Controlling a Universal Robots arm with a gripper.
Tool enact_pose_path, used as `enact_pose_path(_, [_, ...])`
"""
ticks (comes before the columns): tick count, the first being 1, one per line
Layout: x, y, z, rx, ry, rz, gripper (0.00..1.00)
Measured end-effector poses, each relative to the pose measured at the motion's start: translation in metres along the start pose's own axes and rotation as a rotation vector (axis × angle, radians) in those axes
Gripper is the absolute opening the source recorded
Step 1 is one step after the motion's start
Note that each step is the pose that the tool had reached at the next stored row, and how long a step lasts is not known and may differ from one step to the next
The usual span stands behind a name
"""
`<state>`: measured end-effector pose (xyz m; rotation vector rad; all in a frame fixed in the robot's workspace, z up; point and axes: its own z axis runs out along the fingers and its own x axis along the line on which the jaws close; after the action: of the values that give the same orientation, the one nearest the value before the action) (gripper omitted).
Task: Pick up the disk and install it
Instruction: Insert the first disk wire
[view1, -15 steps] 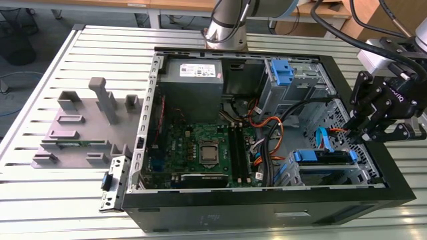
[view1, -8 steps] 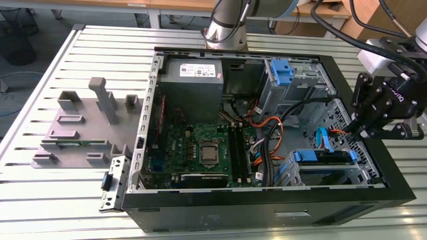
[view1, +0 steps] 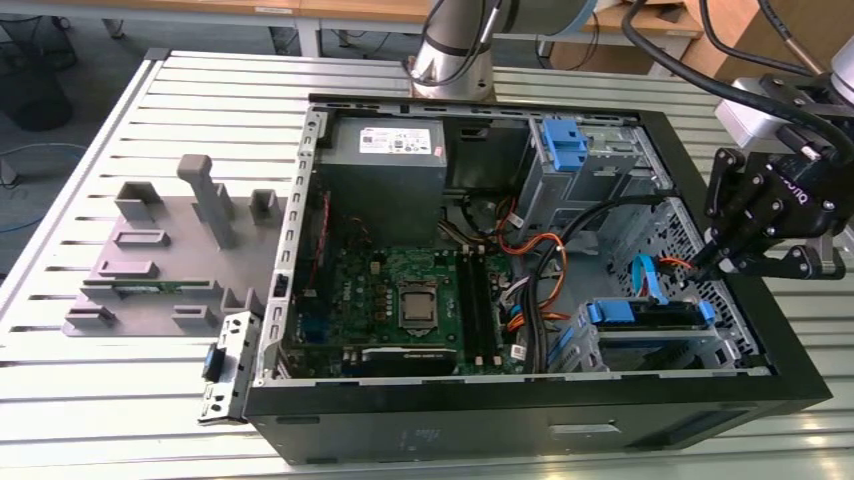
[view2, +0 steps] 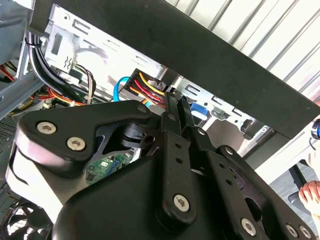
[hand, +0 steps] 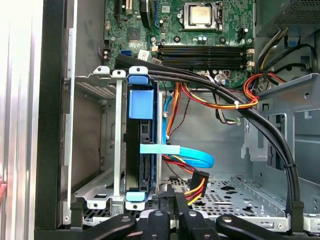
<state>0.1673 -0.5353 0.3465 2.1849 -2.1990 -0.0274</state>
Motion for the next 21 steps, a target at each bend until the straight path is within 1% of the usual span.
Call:
enact_pose_path(2, [0.0, 0.0011, 0.0001, 0.0005, 0.0, 0.0, 0.16])
enact_pose_path(5, [0.0002, 0.0086, 0.0004, 0.0043, 0.0002, 0.0, 0.16])
enact_pose_path(6, [0.0006, 0.0099, 0.0005, 0.0048, 0.0014, 0.0, 0.16])
enact_pose_path(12, [0.0068, 0.0133, 0.0007, 0.0058, 0.0155, 0.001, 0.16])
enact_pose_path(18, [0.0138, 0.0141, 0.0009, 0.0059, 0.0291, 0.001, 0.16])
enact_pose_path(21, [0.016, 0.0142, 0.0009, 0.0059, 0.0344, 0.001, 0.16])
